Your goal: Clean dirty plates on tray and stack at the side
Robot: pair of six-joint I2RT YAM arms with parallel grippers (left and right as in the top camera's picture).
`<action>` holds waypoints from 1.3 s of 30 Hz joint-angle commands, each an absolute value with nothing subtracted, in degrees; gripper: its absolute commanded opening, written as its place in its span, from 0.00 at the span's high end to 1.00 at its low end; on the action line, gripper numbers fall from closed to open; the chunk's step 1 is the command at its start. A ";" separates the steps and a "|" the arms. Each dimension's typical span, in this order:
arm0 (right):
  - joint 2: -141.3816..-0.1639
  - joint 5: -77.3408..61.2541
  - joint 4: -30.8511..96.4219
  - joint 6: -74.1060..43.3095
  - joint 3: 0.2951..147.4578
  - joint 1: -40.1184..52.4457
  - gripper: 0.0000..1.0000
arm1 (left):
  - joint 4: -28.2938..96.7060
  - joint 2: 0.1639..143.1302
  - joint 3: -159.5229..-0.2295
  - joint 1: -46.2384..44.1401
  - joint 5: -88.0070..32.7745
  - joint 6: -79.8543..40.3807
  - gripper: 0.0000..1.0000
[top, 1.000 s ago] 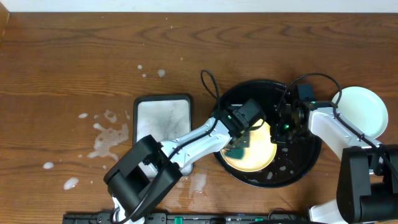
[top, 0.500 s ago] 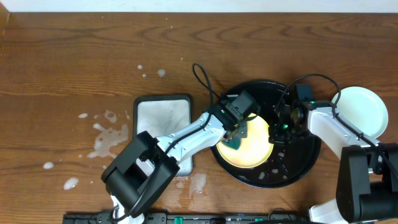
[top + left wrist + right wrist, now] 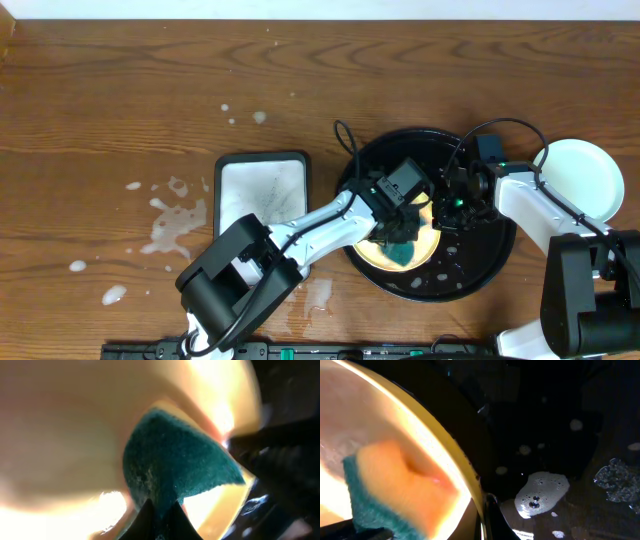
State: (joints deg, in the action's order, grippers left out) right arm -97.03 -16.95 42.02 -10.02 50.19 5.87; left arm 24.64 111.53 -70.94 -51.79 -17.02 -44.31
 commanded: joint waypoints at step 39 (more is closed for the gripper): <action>-83.72 3.92 44.18 -14.76 49.60 9.28 0.99 | 64.73 86.94 -72.36 -29.08 8.93 -30.76 0.88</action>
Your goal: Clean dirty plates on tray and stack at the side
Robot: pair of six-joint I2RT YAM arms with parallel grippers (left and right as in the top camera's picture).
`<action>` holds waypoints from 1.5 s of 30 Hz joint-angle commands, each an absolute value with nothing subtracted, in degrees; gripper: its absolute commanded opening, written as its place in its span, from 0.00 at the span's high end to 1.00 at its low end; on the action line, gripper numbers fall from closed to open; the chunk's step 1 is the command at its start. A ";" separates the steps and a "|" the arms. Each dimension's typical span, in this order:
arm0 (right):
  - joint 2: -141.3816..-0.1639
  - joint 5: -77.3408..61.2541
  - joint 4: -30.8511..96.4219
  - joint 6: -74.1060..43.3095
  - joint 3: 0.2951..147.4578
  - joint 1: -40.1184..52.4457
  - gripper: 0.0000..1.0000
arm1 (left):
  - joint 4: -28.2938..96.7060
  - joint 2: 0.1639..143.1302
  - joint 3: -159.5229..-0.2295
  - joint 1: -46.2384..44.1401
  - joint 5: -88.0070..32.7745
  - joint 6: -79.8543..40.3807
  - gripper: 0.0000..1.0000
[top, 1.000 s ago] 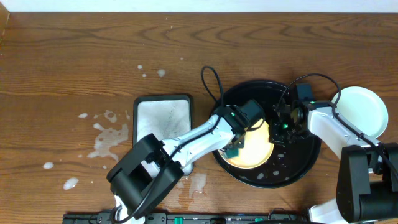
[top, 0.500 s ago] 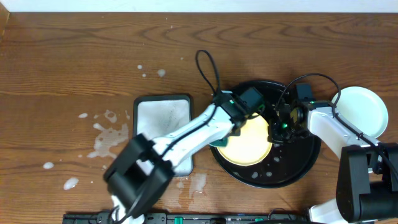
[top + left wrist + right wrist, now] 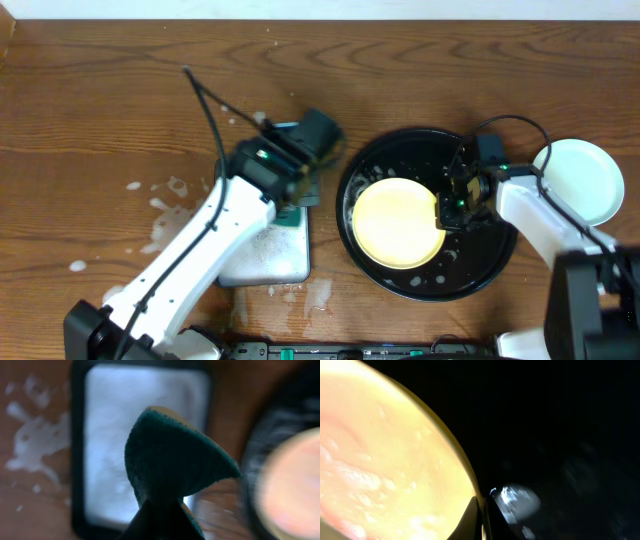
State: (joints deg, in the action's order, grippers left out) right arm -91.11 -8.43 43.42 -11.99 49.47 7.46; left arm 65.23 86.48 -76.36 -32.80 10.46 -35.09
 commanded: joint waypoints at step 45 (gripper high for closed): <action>-79.00 -2.72 40.53 -8.88 49.17 6.92 0.99 | 61.63 68.47 -66.87 -20.43 -7.05 -25.74 0.18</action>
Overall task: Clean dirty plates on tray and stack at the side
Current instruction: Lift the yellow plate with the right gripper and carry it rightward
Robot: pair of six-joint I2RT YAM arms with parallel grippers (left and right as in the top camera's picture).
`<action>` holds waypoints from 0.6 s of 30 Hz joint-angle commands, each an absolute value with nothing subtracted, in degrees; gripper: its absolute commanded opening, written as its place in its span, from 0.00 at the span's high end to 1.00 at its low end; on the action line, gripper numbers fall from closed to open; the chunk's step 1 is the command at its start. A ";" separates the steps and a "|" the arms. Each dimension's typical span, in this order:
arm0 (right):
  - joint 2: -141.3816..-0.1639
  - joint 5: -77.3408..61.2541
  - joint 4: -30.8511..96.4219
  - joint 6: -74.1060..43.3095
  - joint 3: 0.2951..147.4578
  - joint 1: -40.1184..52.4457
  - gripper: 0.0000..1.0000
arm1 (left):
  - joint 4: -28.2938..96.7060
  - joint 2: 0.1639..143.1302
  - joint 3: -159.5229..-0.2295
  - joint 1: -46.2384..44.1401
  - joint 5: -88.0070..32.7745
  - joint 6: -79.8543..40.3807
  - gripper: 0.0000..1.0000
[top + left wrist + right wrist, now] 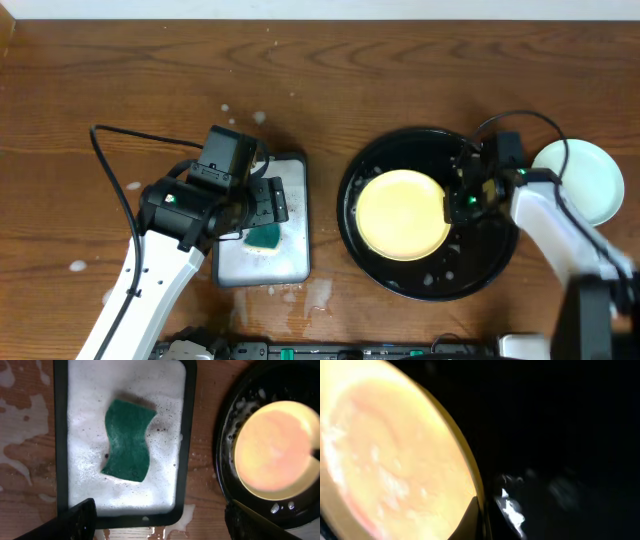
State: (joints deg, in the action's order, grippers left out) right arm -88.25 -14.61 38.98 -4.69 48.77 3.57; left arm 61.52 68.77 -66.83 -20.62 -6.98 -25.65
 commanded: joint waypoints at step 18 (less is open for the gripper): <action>-60.42 58.54 43.77 -10.66 49.19 42.70 0.99 | 61.63 68.47 -66.87 -20.43 -7.05 -25.74 0.17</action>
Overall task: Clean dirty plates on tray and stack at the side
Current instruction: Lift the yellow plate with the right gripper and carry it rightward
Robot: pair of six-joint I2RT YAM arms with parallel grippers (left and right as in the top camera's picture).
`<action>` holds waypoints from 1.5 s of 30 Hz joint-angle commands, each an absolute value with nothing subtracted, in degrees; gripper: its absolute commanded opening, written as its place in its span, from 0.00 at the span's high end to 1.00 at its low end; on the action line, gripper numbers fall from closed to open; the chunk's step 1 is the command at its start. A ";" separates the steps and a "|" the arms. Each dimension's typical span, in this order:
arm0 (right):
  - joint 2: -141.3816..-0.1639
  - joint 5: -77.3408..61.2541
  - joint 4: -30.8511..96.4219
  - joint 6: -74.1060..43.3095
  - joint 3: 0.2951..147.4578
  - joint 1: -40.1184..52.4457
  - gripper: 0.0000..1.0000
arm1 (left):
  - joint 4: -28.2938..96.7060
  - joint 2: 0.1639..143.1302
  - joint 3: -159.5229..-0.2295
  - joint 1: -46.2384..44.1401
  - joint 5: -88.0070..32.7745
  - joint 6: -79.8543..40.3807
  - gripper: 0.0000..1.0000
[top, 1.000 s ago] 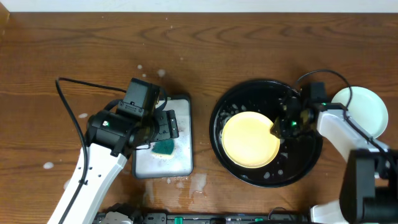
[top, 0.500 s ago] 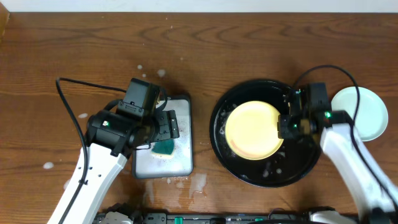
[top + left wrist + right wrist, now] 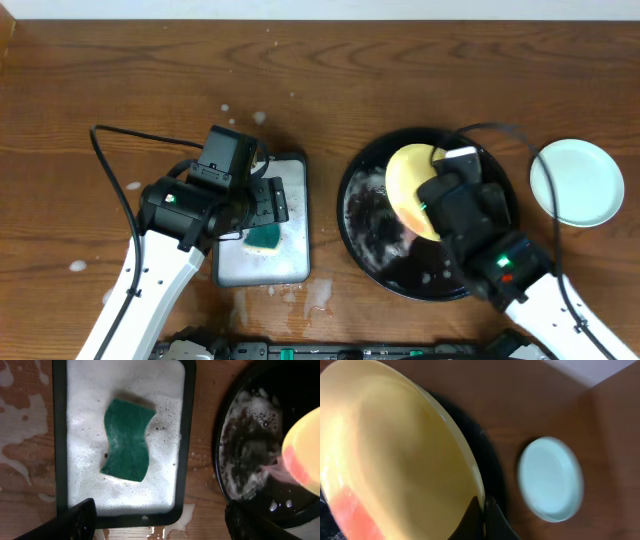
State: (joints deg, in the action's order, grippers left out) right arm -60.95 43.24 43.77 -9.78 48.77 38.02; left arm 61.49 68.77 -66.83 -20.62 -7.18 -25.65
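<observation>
The yellow plate [image 3: 410, 187] [image 3: 395, 460] hangs tilted above the round black tray [image 3: 380, 250], my right gripper [image 3: 483, 510] shut on its rim. A pale white plate [image 3: 575, 183] [image 3: 550, 479] lies on the table to the right of the tray. The green sponge [image 3: 126, 441] [image 3: 264, 238] lies in the foamy rectangular black tray [image 3: 60, 435]. My left gripper [image 3: 160, 522] hovers open over that tray's near edge, holding nothing. Soapy residue covers the round tray's floor [image 3: 245, 455].
Foam splashes and puddles mark the wood [image 3: 165, 215] left of the rectangular tray and below it [image 3: 192, 515]. The left arm's cable [image 3: 115, 170] loops over the table. A white wall edge runs along the far side.
My right gripper has lifted the yellow plate off the round tray's floor and tilted it up on edge; the arm now reaches in from the near side. The left arm is unchanged.
My left gripper first held the sponge against the yellow plate in the round tray while the right gripper pinched the plate's rim. Then the sponge was over the rectangular tray, later lying in its foam with the left gripper open. Now the plate is raised.
</observation>
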 commanded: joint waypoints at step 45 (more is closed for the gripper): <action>-60.64 79.75 42.85 -5.02 49.19 62.30 0.99 | 61.63 68.47 -66.87 -20.43 -7.05 -25.74 0.17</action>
